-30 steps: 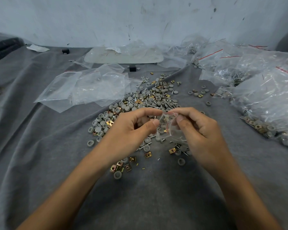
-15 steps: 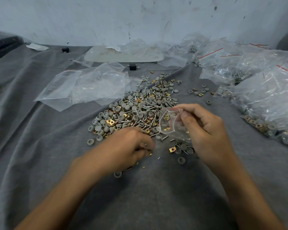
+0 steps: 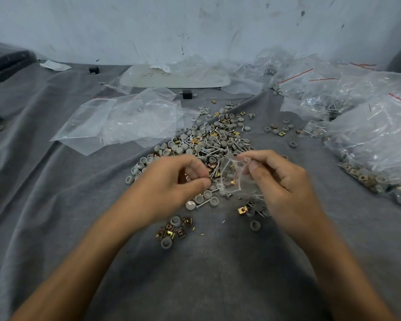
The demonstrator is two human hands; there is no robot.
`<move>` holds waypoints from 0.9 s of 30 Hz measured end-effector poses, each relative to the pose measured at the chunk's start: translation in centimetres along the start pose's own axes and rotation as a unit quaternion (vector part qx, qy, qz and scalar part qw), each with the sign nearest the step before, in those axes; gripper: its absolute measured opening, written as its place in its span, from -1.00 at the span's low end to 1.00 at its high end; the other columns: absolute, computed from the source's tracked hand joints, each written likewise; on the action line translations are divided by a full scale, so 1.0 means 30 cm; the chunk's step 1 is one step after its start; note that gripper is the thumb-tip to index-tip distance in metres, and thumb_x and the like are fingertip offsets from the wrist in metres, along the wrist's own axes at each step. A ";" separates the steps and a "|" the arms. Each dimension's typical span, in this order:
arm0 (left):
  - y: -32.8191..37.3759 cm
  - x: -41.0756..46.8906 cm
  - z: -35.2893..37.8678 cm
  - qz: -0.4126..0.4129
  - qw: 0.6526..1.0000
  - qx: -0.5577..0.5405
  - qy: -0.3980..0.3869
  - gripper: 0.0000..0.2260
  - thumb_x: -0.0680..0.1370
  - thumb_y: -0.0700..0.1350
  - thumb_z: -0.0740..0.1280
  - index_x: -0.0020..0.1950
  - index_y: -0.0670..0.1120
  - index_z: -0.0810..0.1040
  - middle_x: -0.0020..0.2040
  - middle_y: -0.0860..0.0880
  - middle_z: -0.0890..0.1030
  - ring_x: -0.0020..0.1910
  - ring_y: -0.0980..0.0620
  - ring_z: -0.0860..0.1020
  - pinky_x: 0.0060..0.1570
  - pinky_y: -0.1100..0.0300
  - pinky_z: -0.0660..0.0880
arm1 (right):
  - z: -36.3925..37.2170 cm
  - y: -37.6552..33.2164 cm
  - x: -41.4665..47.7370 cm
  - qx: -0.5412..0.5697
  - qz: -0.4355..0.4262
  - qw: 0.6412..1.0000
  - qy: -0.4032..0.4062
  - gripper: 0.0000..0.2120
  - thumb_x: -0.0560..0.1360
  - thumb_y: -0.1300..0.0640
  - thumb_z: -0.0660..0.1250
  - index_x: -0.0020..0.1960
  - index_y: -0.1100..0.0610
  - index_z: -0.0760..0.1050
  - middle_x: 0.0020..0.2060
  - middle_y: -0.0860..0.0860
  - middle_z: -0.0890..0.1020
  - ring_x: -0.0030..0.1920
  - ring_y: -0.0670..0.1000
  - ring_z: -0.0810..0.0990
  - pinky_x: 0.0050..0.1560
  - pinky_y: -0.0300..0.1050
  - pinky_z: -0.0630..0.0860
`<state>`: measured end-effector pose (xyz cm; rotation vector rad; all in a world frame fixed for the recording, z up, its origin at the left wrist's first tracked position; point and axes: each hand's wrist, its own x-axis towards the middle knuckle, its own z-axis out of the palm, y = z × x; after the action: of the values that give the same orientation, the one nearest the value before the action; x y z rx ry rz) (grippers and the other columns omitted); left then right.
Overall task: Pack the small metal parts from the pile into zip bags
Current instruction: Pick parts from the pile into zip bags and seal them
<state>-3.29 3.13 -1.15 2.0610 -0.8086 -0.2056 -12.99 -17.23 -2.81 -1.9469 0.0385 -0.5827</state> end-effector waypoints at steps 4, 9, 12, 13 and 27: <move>0.019 0.004 0.010 0.009 0.992 -0.121 0.032 -0.94 0.52 -0.13 0.48 -0.04 -0.01 0.66 -0.21 0.02 0.67 -0.22 0.12 0.59 -0.19 0.25 0.52 | 0.007 0.002 0.002 -0.004 -0.003 1.000 -0.018 -0.78 0.62 0.05 0.24 0.11 -0.17 0.63 -0.12 -0.11 0.69 -0.08 -0.02 0.67 -0.04 0.01 0.59; 0.029 0.001 0.036 0.013 0.991 -0.128 0.029 -0.95 0.52 -0.14 0.48 -0.03 -0.03 0.67 -0.21 -0.06 0.67 -0.23 0.03 0.58 -0.20 0.16 0.53 | 0.007 0.002 0.002 0.003 -0.009 1.000 -0.023 -0.78 0.66 0.15 0.27 0.12 -0.10 0.64 -0.08 -0.13 0.70 0.02 -0.05 0.68 0.04 -0.06 0.60; 0.037 -0.002 0.042 0.006 0.989 -0.144 0.018 -0.83 0.53 -0.12 0.47 0.11 -0.02 0.65 -0.20 -0.05 0.69 -0.21 0.00 0.61 -0.17 0.17 0.54 | 0.004 0.000 0.000 0.006 -0.014 1.000 -0.019 -0.76 0.66 0.19 0.28 0.12 -0.11 0.64 -0.11 -0.11 0.69 -0.04 -0.03 0.67 0.00 -0.02 0.60; 0.042 -0.003 0.042 0.000 0.987 -0.159 0.006 -0.75 0.52 -0.09 0.45 0.20 -0.01 0.61 -0.17 -0.03 0.71 -0.17 -0.03 0.63 -0.14 0.15 0.56 | 0.003 0.000 0.000 0.006 -0.016 1.000 -0.017 -0.76 0.66 0.19 0.28 0.12 -0.11 0.64 -0.13 -0.09 0.69 -0.09 0.01 0.66 -0.05 0.02 0.58; 0.083 -0.015 0.001 0.001 0.976 -0.214 0.046 -0.78 0.49 0.00 0.40 0.12 0.04 0.65 -0.01 -0.11 0.70 -0.10 0.01 0.64 -0.10 0.27 0.54 | -0.099 -0.041 0.085 0.362 -0.018 0.929 0.068 -0.86 0.59 0.20 0.25 0.04 0.12 0.58 -0.19 -0.03 0.67 -0.07 -0.03 0.59 0.16 -0.09 0.49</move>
<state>-4.80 2.40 0.73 1.6512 -0.6452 -0.2565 -12.25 -19.94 0.19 -1.1884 -0.1127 -0.6415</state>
